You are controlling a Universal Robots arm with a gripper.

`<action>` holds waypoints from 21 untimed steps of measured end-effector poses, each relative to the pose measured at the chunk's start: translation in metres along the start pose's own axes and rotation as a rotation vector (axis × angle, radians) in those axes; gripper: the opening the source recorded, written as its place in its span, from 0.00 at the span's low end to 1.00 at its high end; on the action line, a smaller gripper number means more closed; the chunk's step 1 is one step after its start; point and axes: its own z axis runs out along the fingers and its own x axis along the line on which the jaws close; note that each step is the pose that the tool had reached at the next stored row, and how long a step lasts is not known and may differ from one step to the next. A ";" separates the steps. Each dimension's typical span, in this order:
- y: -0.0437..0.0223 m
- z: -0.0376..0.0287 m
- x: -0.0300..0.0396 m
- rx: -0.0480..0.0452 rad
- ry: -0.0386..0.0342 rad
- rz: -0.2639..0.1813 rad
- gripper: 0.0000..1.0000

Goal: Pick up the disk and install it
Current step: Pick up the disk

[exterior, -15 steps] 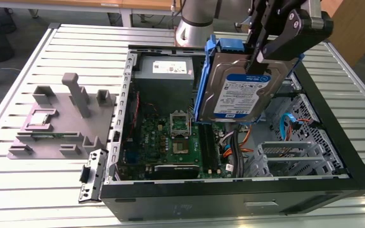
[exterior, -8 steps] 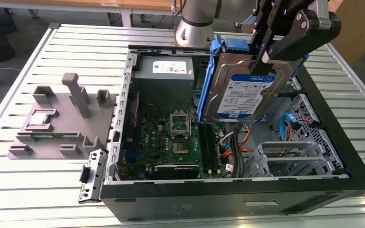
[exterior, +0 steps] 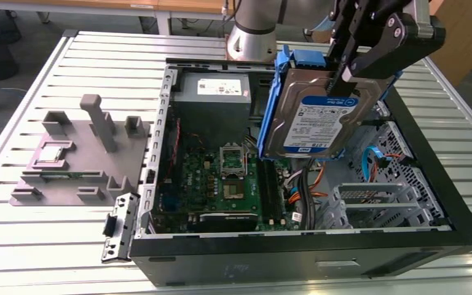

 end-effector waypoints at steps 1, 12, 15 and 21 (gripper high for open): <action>-0.0008 -0.0001 0.0000 -0.0001 0.0001 0.000 0.35; -0.0025 -0.0001 -0.0001 -0.0002 0.0000 0.000 0.35; -0.0027 -0.0001 0.0000 -0.0001 0.0000 0.000 0.35; -0.0028 -0.0002 0.0015 -0.0001 0.0000 0.000 0.35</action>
